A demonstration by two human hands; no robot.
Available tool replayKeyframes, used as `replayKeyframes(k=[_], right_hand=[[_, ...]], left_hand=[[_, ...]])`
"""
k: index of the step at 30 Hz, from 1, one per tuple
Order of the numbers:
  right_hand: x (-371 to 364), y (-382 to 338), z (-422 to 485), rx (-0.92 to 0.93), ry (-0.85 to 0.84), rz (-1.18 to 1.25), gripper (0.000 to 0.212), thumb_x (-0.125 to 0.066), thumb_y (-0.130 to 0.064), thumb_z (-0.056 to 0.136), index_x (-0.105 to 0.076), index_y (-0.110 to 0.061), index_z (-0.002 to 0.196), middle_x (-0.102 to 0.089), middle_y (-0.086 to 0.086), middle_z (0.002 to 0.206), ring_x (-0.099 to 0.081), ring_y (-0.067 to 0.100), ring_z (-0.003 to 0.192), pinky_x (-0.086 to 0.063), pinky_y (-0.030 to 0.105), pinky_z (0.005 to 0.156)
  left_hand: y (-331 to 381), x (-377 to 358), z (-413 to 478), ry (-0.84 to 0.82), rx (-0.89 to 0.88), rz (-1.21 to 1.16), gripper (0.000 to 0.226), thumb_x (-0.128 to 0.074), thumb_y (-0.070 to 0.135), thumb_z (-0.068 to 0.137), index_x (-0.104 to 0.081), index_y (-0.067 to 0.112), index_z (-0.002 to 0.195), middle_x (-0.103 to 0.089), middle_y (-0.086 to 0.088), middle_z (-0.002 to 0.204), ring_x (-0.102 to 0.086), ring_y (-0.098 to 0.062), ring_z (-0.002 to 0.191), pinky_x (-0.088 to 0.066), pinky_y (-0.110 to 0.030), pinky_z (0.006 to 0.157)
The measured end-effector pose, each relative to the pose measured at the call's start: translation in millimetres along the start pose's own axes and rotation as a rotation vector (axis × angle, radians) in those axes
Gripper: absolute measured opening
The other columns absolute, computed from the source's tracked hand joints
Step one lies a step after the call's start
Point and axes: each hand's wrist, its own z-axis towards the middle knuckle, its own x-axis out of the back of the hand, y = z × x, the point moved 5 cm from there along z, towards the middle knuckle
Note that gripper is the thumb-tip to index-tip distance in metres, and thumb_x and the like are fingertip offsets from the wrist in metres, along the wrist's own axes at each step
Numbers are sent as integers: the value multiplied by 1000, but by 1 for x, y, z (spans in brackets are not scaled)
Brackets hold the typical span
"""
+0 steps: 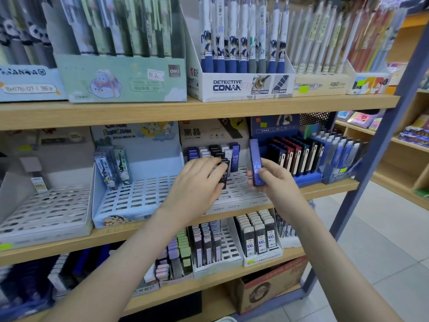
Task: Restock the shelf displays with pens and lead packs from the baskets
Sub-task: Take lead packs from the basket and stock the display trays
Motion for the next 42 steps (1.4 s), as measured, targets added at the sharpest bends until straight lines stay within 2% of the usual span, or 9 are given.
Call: replayKeyframes(k=[3,7,11,16,20,22,27,37,42], right_hand=[[7,3,4,5,87,-172,22,-45,-12,100,-57,-19,118,-69,4,100,-65,13,79,-55,28,76],[14,-9,7,150,280,-496,6,-60,-18,90,-58,-24,91,-66,2,86,-63,23,81,-53,37,74],[14,-18,12,271,355,-606,6,-62,-14,89,-58,-19,90,-58,-6,82,-52,7,73,-37,7,61],[-1,-19,35,338,211,-668,12,-53,-7,93,-62,-11,99,-57,1,92,-53,15,79,-39,23,68],[-9,-23,51,348,73,-709,20,-41,-4,97,-60,-11,95,-53,4,88,-51,11,67,-42,21,66],[-10,-25,59,343,26,-751,21,-39,-4,98,-58,-11,92,-51,4,89,-50,13,70,-39,17,64],[-19,-26,73,306,-116,-835,20,-40,1,97,-59,-8,98,-46,8,94,-49,22,79,-39,26,70],[-19,-5,70,397,1,-835,28,-48,-5,96,-51,-17,121,-58,4,111,-53,21,106,-43,32,88],[-24,-1,65,497,-27,-1032,51,-40,8,93,-41,-7,141,-44,13,140,-35,25,131,-23,23,106]], left_hand=[[-1,-1,-1,14,-12,25,37,-60,23,88,-61,4,119,-63,-14,118,-59,-31,108,-38,-40,101],[-3,-1,-2,6,-14,63,38,-51,29,90,-62,4,117,-64,-15,116,-58,-31,107,-38,-40,100],[-4,-4,-2,10,-13,66,38,-49,29,91,-62,4,117,-64,-16,116,-59,-31,106,-44,-41,96],[-4,-5,-3,40,-18,66,38,-48,28,91,-62,3,116,-64,-17,115,-60,-32,104,-46,-43,94],[-6,-5,-4,60,-42,84,37,-51,28,91,-62,3,116,-64,-17,116,-59,-31,104,-45,-41,93],[-7,-5,-4,65,-48,88,37,-52,29,91,-62,4,116,-64,-16,116,-59,-31,104,-45,-41,93],[-8,-7,-5,79,-50,96,37,-52,28,91,-62,3,116,-64,-16,116,-59,-31,104,-43,-40,94],[-7,-7,-5,79,-33,83,36,-52,27,91,-63,3,117,-63,-16,117,-58,-31,105,-41,-39,96],[-7,-6,-4,77,-33,89,37,-50,27,91,-63,3,116,-64,-16,116,-59,-31,104,-41,-40,95]])
